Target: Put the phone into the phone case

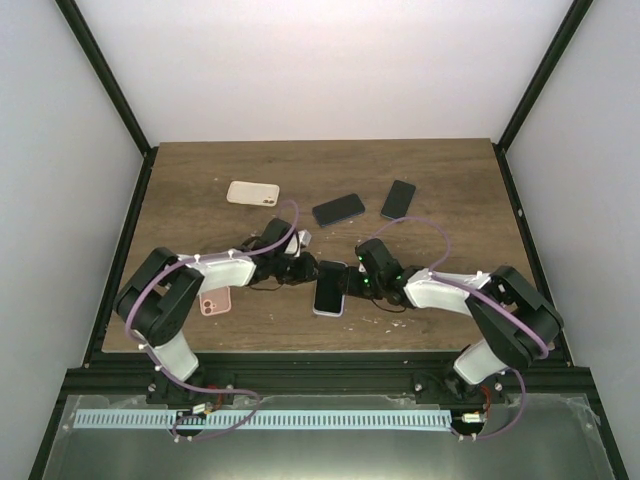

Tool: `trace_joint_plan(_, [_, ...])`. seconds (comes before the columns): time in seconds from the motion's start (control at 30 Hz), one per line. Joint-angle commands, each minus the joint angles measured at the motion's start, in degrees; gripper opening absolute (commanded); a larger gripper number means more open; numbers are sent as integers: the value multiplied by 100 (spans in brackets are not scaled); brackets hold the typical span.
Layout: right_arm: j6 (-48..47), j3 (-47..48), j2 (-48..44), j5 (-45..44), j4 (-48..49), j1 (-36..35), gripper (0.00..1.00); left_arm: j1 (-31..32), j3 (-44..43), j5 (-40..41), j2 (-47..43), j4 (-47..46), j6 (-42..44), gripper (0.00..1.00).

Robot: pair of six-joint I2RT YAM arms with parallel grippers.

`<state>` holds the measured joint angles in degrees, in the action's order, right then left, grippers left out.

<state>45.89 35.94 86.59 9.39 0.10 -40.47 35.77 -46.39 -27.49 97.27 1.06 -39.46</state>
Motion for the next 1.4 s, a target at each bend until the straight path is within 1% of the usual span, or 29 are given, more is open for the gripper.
trace_joint_plan(0.0, [-84,61,145,13,178,51,38,19,-247,203,167,106,214,29])
trace_joint_plan(0.13, [-143,113,280,86,290,56,36,19,-328,222,310,161,307,27])
trace_joint_plan(0.27, [-252,127,370,102,420,56,35,24,-304,144,356,52,314,14])
trace_joint_plan(0.4, [-497,69,501,300,845,61,34,25,-275,-41,381,-172,278,6])
trace_joint_plan(0.53, [-638,118,691,476,1038,57,34,27,-263,-169,457,-308,268,5])
trace_joint_plan(0.7, [-771,27,741,452,1253,57,34,27,-162,-225,559,-429,304,7])
trace_joint_plan(0.83, [-841,71,793,589,1333,57,34,35,-167,-261,595,-444,274,11])
trace_joint_plan(0.97, [-729,216,709,428,888,63,35,29,-153,4,351,-19,255,18])
trace_joint_plan(1.0, [-672,240,660,342,733,72,36,19,-125,97,210,76,241,22])
trace_joint_plan(1.1, [-450,171,470,279,537,91,38,6,-69,226,-16,347,245,25])
trace_joint_plan(1.23, [-179,-1,252,350,464,98,43,-39,96,250,-93,420,242,26])
trace_joint_plan(1.37, [30,-148,95,321,435,97,44,-60,245,161,-139,361,221,26])
